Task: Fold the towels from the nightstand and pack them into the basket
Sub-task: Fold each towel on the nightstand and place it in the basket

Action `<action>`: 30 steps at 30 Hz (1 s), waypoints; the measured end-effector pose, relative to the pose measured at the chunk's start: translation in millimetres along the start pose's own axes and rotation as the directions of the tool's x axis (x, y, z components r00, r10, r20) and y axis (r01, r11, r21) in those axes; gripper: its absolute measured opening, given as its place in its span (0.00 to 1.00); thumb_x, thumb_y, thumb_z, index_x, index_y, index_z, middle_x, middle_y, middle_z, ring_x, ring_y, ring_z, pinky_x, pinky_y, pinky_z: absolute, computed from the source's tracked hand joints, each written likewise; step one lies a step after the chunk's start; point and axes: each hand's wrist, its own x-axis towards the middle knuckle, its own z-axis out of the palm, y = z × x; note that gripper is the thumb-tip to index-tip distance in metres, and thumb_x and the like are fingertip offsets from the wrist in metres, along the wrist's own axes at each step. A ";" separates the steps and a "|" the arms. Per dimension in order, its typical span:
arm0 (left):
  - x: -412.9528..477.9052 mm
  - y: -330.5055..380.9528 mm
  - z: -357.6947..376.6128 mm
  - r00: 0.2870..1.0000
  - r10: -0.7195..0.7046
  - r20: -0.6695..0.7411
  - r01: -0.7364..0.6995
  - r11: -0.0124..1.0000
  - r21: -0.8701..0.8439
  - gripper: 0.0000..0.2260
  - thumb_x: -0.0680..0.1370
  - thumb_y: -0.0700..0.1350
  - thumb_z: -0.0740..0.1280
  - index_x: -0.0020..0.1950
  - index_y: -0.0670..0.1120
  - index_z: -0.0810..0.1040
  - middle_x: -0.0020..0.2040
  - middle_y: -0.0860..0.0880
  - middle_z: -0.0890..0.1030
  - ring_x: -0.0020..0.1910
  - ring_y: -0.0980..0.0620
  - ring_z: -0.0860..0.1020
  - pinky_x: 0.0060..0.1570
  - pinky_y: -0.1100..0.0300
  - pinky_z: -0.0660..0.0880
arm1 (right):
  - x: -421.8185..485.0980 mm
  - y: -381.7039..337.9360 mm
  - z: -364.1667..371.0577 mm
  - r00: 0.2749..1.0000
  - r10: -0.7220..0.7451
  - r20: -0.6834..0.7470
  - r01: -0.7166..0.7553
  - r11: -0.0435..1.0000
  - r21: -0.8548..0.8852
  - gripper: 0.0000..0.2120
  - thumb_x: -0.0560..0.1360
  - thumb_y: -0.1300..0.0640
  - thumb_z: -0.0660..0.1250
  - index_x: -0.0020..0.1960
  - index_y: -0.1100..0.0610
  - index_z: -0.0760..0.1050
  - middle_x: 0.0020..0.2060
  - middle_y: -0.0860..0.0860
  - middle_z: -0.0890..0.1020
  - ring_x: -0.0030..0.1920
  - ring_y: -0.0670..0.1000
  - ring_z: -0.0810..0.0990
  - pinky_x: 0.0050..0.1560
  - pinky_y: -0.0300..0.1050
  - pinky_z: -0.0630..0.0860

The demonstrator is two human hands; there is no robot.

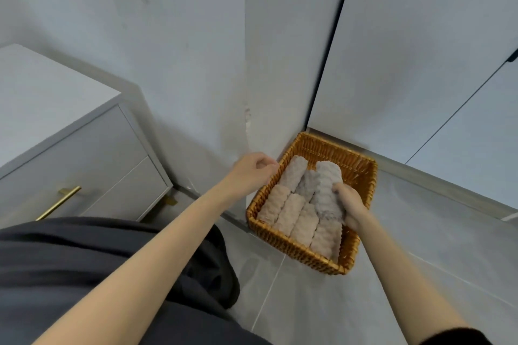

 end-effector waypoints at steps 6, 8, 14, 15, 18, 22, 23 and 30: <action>21.6 -31.2 22.0 0.999 -0.005 0.054 0.000 0.996 0.091 0.07 0.80 0.45 0.61 0.46 0.57 0.75 0.49 0.58 0.76 0.54 0.55 0.75 0.46 0.65 0.68 | 65.5 17.1 15.2 0.979 0.143 -0.143 -0.101 0.958 0.267 0.07 0.77 0.62 0.64 0.55 0.59 0.71 0.45 0.56 0.78 0.47 0.55 0.79 0.47 0.52 0.78; 27.1 -40.5 25.1 0.997 -0.009 0.077 0.000 0.994 0.106 0.06 0.80 0.46 0.60 0.49 0.56 0.75 0.53 0.56 0.76 0.55 0.57 0.74 0.43 0.68 0.67 | 83.5 18.3 22.3 0.973 0.156 -0.170 -0.100 0.949 0.299 0.07 0.78 0.63 0.64 0.55 0.58 0.71 0.45 0.55 0.78 0.42 0.51 0.78 0.37 0.46 0.75; 38.8 -53.5 26.6 0.995 -0.018 0.100 0.008 0.995 0.099 0.07 0.81 0.48 0.59 0.54 0.59 0.74 0.54 0.61 0.75 0.45 0.54 0.79 0.43 0.58 0.75 | 135.9 28.4 40.2 0.961 0.112 -0.251 -0.042 0.962 0.271 0.23 0.77 0.64 0.65 0.70 0.58 0.63 0.56 0.56 0.75 0.52 0.54 0.77 0.50 0.50 0.78; 39.4 -53.5 26.3 0.994 -0.030 0.104 0.020 0.995 0.093 0.07 0.81 0.48 0.59 0.55 0.58 0.74 0.54 0.62 0.75 0.46 0.48 0.80 0.46 0.53 0.77 | 142.7 29.5 42.9 0.957 0.113 -0.268 -0.042 0.966 0.257 0.27 0.76 0.64 0.66 0.72 0.58 0.61 0.59 0.57 0.74 0.56 0.56 0.76 0.56 0.53 0.77; 42.9 -56.9 27.8 0.991 -0.065 0.119 0.054 0.994 0.092 0.07 0.81 0.48 0.59 0.56 0.58 0.74 0.53 0.63 0.74 0.47 0.45 0.80 0.49 0.51 0.77 | 162.4 34.0 49.9 0.943 0.125 -0.307 -0.064 0.977 0.204 0.25 0.76 0.62 0.66 0.70 0.55 0.62 0.52 0.53 0.73 0.55 0.56 0.76 0.55 0.53 0.77; 47.8 -61.9 28.4 0.988 -0.073 0.137 0.057 0.992 0.116 0.07 0.81 0.49 0.59 0.55 0.59 0.74 0.53 0.63 0.75 0.45 0.54 0.79 0.45 0.59 0.76 | 178.8 37.4 59.3 0.950 0.144 -0.278 -0.109 0.984 0.139 0.14 0.78 0.60 0.64 0.62 0.53 0.66 0.52 0.56 0.75 0.56 0.56 0.76 0.52 0.48 0.76; 48.6 -61.7 28.5 0.987 -0.077 0.140 0.062 0.992 0.107 0.07 0.81 0.48 0.59 0.55 0.59 0.74 0.53 0.63 0.75 0.46 0.52 0.80 0.46 0.58 0.77 | 181.5 39.0 60.4 0.952 0.166 -0.257 -0.135 0.982 0.135 0.17 0.79 0.59 0.63 0.67 0.56 0.66 0.55 0.57 0.75 0.57 0.56 0.76 0.55 0.50 0.76; 53.1 -59.7 30.3 0.985 -0.092 0.149 0.081 0.994 0.078 0.07 0.81 0.48 0.60 0.55 0.57 0.75 0.55 0.61 0.75 0.49 0.44 0.80 0.49 0.51 0.77 | 183.9 50.5 59.9 0.949 0.090 -0.302 -0.144 0.976 -0.162 0.11 0.80 0.57 0.60 0.61 0.59 0.72 0.50 0.57 0.77 0.42 0.52 0.76 0.41 0.46 0.76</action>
